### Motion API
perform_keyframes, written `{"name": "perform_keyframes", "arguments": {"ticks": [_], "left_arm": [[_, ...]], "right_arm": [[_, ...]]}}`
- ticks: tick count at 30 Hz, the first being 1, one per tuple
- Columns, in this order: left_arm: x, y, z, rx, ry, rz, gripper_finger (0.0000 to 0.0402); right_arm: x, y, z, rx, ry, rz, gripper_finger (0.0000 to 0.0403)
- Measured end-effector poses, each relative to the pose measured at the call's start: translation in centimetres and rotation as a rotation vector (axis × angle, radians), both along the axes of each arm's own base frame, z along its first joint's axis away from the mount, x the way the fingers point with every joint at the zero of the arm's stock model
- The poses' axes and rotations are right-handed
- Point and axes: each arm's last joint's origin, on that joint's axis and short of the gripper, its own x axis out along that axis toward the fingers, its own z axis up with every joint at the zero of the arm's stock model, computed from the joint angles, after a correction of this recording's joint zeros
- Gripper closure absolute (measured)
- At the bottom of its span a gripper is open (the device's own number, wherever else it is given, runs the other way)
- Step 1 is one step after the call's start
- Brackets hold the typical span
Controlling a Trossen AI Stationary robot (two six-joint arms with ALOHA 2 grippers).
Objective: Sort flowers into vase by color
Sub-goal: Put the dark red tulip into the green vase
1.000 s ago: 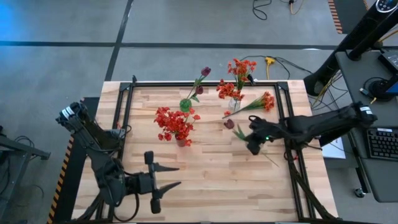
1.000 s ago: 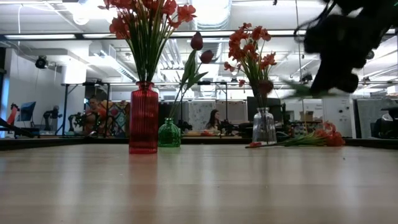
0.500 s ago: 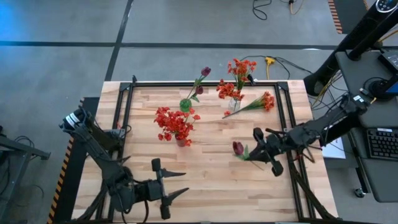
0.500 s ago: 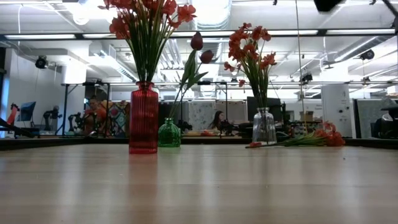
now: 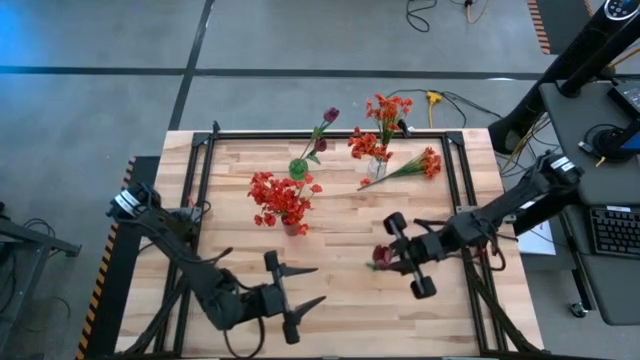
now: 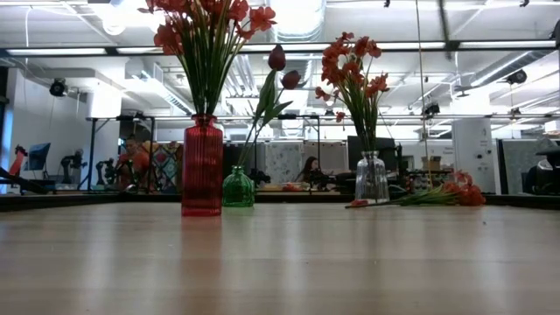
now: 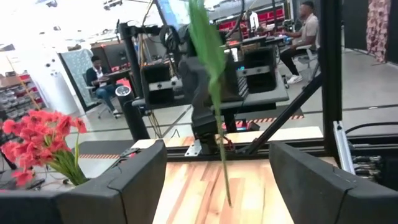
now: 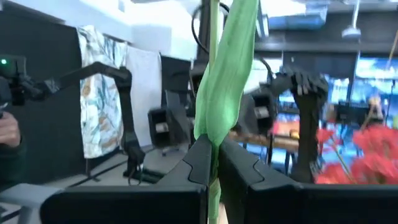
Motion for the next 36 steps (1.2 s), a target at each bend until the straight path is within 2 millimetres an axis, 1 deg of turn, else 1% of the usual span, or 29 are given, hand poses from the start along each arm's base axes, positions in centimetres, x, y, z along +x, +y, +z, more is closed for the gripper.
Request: {"name": "perform_keyframes", "arguments": {"ticks": [3,7,12,18,22,25,28,36], "left_arm": [[0.7,0.6,-0.3,-0.008,0.001,0.009,0.0136],[1.7,1.2,-0.6,-0.02,-0.001,-0.033,0.0136],[2.5,1.4,-1.2,-0.031,0.0,-0.106,0.0137],[3.0,1.3,-1.7,-0.039,-0.01,-0.12,0.0137],[3.1,1.2,-2.1,-0.037,-0.002,-0.118,0.0142],[3.2,1.2,-2.1,-0.044,-0.005,-0.118,0.0161],[3.1,1.2,-2.0,-0.046,-0.008,-0.118,0.0192],[3.1,1.2,-2.0,-0.048,-0.01,-0.115,0.0313]], "right_arm": [[1.6,1.0,0.5,-0.039,-0.024,0.021,0.039],[3.9,2.1,1.2,-0.078,-0.045,0.015,0.039],[6.1,3.2,1.2,-0.13,-0.055,-0.001,0.039],[7.9,4.2,1.6,-0.167,-0.078,-0.012,0.039],[8.6,4.5,2.1,-0.185,-0.101,-0.021,0.039],[8.7,4.5,2.5,-0.19,-0.114,-0.027,0.039],[8.7,4.5,2.6,-0.196,-0.12,-0.032,0.039],[9.1,3.9,2.7,-0.177,-0.102,-0.046,0.039]]}}
